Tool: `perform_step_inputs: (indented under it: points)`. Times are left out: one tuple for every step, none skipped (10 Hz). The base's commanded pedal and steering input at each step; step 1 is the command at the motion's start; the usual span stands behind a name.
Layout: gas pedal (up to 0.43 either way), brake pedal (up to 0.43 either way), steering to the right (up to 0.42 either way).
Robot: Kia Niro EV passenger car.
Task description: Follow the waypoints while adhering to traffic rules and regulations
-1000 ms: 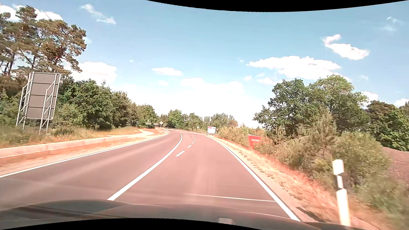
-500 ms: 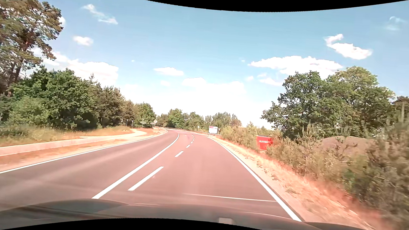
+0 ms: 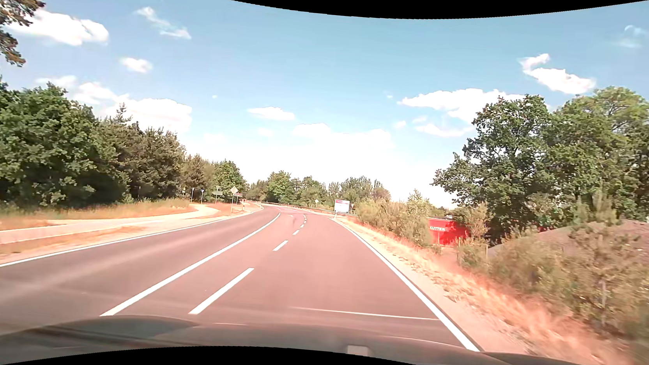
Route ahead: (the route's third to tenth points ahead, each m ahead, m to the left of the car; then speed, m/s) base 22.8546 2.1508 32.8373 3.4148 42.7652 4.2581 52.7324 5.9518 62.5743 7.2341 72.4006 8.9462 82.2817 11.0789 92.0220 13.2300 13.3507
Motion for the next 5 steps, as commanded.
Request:
perform_step_inputs:
  points:
    - [0.228, 0.000, -0.010]
    - [0.228, 0.000, -0.010]
    - [0.228, 0.000, -0.010]
    - [0.228, 0.000, -0.011]
    - [0.228, 0.000, -0.012]
